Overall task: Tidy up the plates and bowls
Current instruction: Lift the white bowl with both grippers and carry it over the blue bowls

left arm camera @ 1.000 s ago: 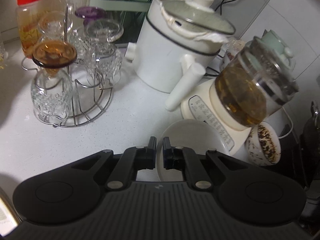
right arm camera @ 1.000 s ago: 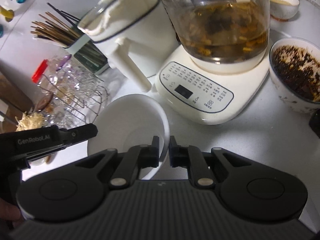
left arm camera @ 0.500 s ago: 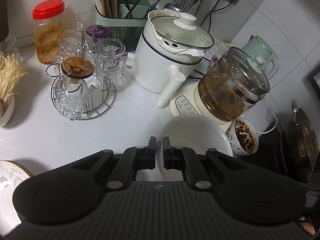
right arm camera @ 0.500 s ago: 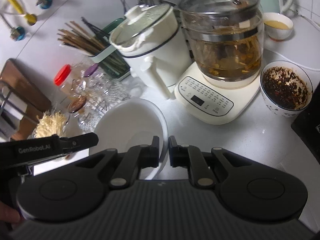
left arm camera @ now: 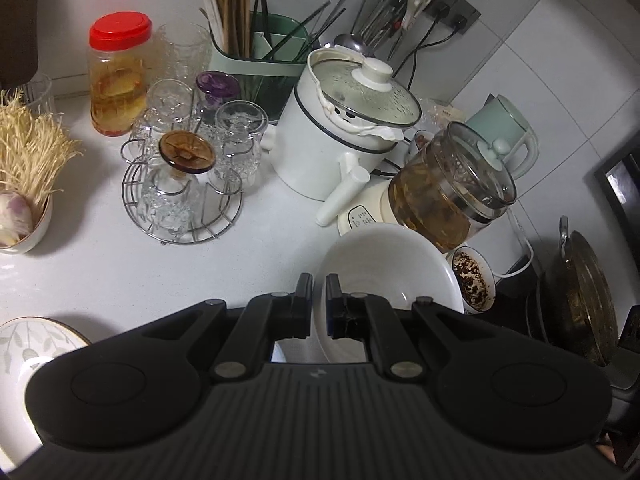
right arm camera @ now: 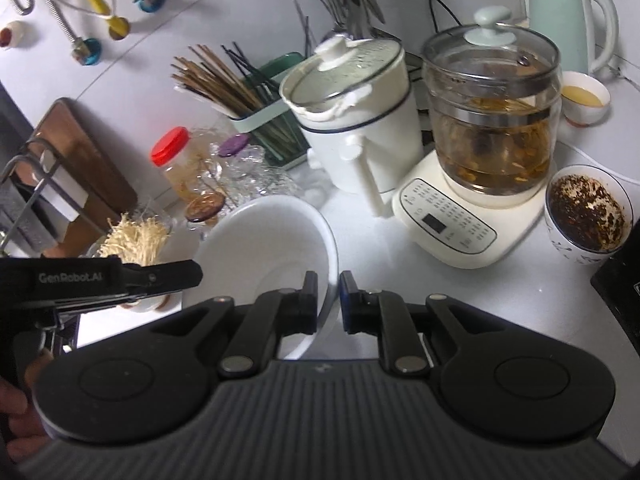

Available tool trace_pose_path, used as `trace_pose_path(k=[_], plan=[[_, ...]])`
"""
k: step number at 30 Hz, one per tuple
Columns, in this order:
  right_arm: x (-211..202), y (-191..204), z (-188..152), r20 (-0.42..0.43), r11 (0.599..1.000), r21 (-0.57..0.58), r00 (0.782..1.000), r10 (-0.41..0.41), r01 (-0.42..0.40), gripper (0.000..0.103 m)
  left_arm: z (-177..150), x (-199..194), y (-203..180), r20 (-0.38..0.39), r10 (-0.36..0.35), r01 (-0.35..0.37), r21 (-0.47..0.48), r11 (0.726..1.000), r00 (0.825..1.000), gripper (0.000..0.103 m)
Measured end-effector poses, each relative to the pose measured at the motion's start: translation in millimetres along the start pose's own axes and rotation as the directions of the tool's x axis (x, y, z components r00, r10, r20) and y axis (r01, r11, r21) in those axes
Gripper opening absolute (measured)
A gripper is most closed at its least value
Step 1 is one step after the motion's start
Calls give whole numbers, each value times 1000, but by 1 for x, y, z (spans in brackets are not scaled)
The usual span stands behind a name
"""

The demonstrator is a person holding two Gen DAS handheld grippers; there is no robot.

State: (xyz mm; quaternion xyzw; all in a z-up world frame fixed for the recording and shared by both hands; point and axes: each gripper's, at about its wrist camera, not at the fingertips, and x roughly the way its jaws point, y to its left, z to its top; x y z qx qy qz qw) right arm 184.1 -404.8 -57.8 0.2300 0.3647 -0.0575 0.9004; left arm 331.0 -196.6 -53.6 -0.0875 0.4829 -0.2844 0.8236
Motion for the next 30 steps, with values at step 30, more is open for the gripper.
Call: trace_pose_path(k=[30], plan=[[61,61,-41,-124,997,-76,992,22,-32,15,-35,2,92,-57,87,-88,-9,996,995,8]])
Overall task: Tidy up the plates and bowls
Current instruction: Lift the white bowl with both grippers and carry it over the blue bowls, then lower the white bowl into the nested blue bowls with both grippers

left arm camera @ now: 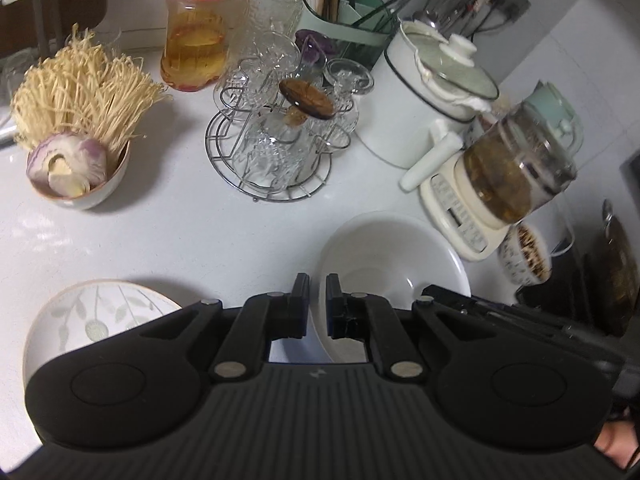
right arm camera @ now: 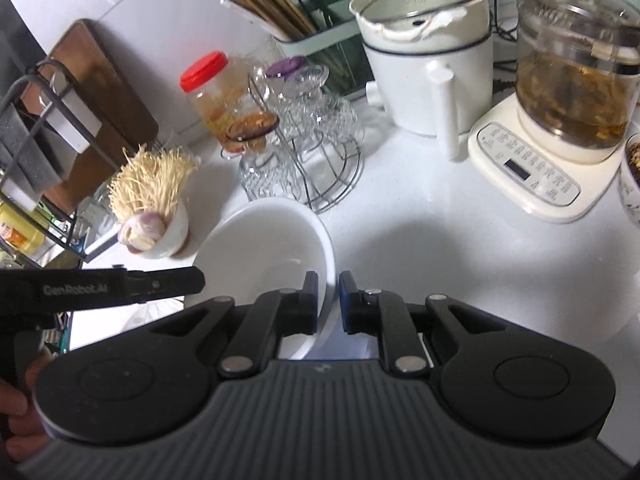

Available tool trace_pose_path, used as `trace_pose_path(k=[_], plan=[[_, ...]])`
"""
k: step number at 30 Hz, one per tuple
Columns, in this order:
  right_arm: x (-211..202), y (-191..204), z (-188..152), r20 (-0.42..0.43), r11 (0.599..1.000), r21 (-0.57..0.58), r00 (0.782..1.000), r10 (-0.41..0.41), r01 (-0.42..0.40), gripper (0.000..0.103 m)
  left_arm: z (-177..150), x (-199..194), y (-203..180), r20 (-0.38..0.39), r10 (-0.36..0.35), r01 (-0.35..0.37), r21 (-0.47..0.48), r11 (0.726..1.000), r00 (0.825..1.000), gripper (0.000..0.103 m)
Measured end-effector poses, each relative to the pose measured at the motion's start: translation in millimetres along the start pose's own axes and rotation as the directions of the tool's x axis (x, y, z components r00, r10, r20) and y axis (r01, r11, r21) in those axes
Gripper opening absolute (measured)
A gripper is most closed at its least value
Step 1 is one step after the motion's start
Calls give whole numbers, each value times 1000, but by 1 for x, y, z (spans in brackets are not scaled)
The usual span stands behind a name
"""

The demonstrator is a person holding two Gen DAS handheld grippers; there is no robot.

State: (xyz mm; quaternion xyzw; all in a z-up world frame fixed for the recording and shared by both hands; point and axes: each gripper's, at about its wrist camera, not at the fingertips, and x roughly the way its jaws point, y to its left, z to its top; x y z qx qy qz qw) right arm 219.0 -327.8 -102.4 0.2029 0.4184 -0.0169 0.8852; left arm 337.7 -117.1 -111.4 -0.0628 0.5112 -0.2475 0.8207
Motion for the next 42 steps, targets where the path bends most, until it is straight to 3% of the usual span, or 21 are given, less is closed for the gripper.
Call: trace_pose_path(k=[5,11,19,20,23,25,27,32,34,38,42], plan=[[20,0,-7,-56,1000,-15,998,-11,10,15,-10,24,14,-65,30,-32,-24,999,997,8],[32,-4,-12,-94,1000,6,995,-16,16,15,-20,41,25,-124,12,-19,-58,998,992,8],[32,-14,-9,-91,998,56,995,-36,41,15,-22,41,30,-127,8,-19,-85,996,992,9],[31,-16,-9,-88,997,60,995,-37,43,17,-22,40,30,-128,12,-23,-84,996,992,9],[30,-23,-8,-79,996,82,996,-41,47,47,-21,38,32,-120,20,-31,-93,995,993,21],[32,-27,-8,-82,995,92,996,-35,43,46,-22,36,32,-112,23,-34,-98,995,993,30],[38,-30,-9,-93,994,104,995,-26,36,46,-22,36,30,-107,29,-40,-99,994,994,33],[63,-44,-15,-172,981,194,985,28,6,42,-22,27,30,-71,49,-58,-126,990,996,34],[68,-47,-17,-183,979,204,982,34,4,41,-23,25,33,-53,47,-54,-145,988,997,39],[77,-52,-24,-210,971,240,977,47,5,37,-27,27,38,-67,36,-49,-201,978,997,42],[80,-55,-31,-232,962,273,969,87,-21,36,-31,23,34,-50,63,-71,-184,980,997,42]])
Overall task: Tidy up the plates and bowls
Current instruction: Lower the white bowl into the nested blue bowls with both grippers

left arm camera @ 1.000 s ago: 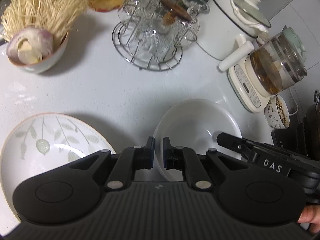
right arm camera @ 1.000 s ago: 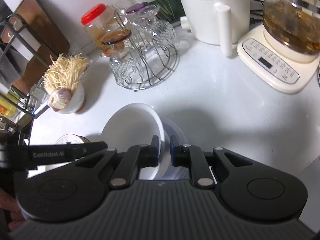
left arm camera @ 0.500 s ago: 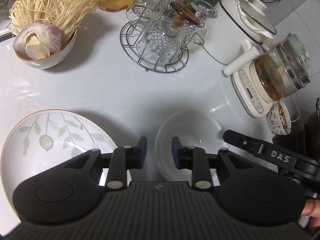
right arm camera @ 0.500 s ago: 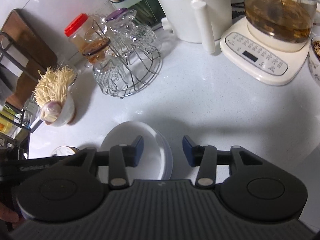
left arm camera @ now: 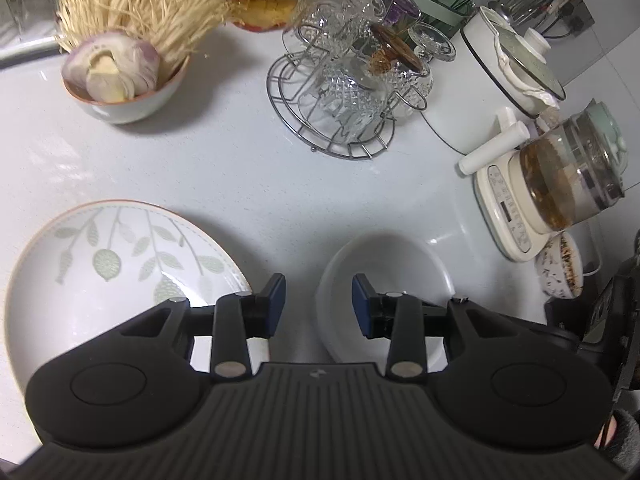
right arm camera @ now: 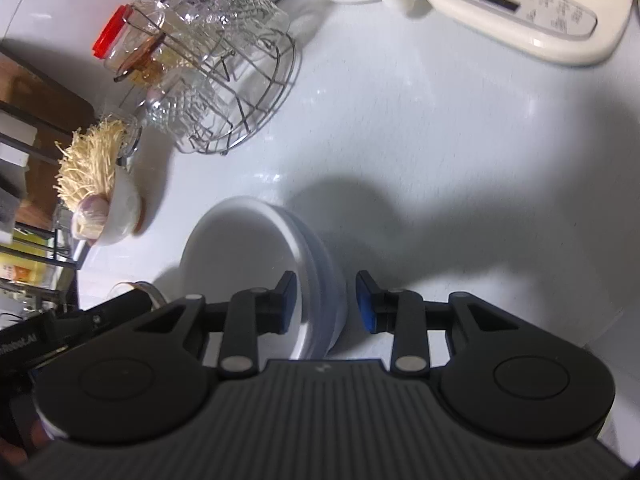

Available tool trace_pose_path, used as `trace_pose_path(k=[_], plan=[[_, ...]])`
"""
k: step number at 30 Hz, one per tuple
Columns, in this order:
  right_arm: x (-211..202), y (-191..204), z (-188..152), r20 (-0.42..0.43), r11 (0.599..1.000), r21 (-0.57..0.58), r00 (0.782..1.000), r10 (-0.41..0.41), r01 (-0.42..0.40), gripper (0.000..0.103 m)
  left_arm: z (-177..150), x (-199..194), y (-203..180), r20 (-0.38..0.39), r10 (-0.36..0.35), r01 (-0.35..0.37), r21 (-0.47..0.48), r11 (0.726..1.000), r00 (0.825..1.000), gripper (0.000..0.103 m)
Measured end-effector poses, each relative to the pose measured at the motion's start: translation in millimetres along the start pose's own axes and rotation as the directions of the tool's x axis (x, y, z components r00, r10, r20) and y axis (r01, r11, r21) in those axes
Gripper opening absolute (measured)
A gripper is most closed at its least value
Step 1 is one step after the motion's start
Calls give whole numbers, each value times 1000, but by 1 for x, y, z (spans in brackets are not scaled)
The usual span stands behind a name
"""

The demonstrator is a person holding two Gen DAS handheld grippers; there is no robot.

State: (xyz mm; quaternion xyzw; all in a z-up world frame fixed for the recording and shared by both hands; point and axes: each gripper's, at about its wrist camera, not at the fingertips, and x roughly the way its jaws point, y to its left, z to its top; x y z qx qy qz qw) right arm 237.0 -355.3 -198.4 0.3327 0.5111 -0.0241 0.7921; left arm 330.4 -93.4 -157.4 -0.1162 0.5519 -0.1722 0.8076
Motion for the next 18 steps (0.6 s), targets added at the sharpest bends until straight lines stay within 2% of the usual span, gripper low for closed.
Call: trace_pose_path(k=[3,10,18], plan=[[3,-2,-4,-18,1000,2,1000,10,-10,36,-3,0,3,5,-8,8,-35,999,1000,42],[6,-4,-5,-27,999,18,999,39,-38,31,-7,-2,1,9,12,-12,-39,999,1000,42],[6,-5,-2,-25,999,14,999,41,-41,27,-9,2,-11,0,35,-35,35,999,999,42]])
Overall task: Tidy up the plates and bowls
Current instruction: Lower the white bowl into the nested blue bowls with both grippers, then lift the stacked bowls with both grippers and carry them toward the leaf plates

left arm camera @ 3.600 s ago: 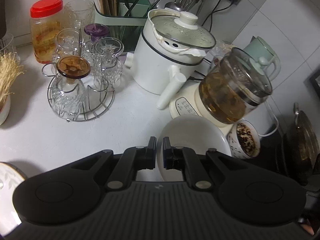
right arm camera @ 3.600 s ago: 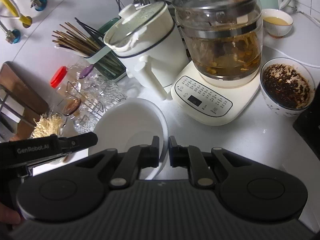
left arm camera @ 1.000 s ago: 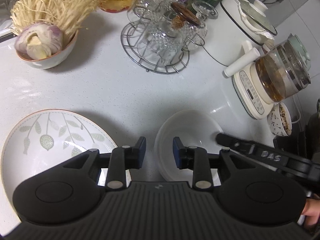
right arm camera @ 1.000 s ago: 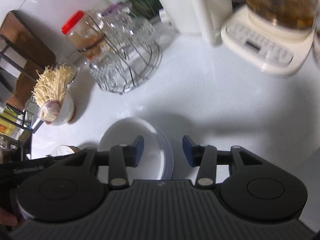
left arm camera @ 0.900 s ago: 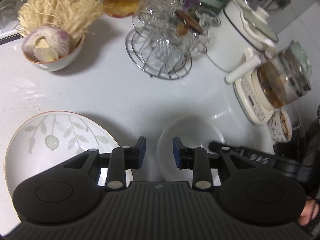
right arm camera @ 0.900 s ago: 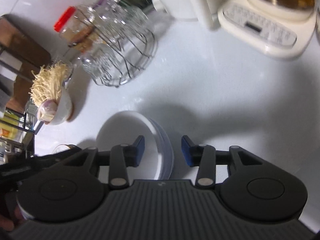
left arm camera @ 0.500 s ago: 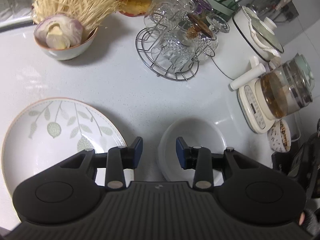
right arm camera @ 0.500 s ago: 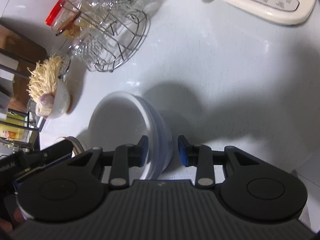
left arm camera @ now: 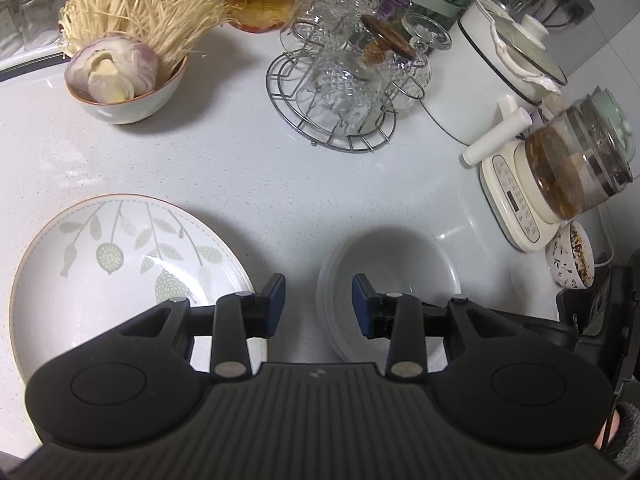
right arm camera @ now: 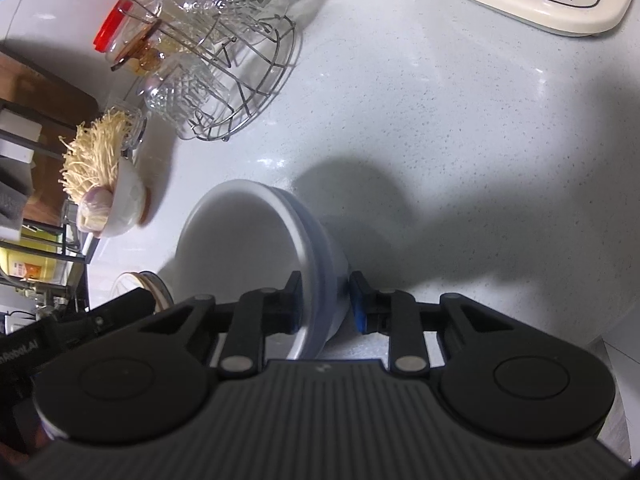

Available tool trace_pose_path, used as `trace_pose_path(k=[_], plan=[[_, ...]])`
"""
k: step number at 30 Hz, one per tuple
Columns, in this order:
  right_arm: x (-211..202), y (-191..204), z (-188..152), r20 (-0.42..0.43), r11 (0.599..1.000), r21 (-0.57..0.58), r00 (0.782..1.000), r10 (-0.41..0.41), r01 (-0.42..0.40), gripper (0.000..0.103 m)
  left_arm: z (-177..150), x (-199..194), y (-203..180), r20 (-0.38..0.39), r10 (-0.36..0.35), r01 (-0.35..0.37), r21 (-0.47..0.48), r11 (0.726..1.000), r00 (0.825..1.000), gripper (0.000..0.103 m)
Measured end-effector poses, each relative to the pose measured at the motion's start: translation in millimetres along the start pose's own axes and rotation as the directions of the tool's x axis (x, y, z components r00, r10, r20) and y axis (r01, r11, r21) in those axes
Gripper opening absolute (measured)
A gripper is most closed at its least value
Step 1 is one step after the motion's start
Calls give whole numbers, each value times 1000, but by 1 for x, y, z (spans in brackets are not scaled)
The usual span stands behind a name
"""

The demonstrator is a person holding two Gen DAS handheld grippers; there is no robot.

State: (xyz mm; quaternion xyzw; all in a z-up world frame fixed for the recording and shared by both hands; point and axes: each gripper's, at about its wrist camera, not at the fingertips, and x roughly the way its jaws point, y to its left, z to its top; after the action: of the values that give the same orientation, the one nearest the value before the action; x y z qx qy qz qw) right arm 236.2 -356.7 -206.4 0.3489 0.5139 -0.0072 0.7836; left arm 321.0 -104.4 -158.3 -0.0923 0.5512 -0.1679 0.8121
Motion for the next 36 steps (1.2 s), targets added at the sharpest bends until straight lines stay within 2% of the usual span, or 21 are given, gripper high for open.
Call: trace_pose_path(k=[13,17,21,29,30,33,36], plan=[[-13,-12,4,1,999,-3,999,-42,42,23,3,27,-25,-40,-16,18,72,997,999,47],[-19,-17,2,39,998,8,997,-69,69,21,3,37,-31,-64,-42,44,36,998,997,48],[-25,-23,3,64,996,21,994,-92,91,20,3,43,-41,-71,-44,48,55,997,997,57],[-37,-37,8,83,993,41,990,-115,112,18,5,63,-57,-105,-76,84,71,994,992,60],[-39,-38,8,86,992,46,989,-123,120,18,4,64,-61,-99,-88,97,92,991,991,62],[-42,-43,9,85,991,52,988,-131,127,18,1,66,-73,-80,-66,77,140,987,995,65],[-45,-48,10,77,991,54,989,-127,123,18,-4,74,-76,-111,-75,88,118,989,991,65]])
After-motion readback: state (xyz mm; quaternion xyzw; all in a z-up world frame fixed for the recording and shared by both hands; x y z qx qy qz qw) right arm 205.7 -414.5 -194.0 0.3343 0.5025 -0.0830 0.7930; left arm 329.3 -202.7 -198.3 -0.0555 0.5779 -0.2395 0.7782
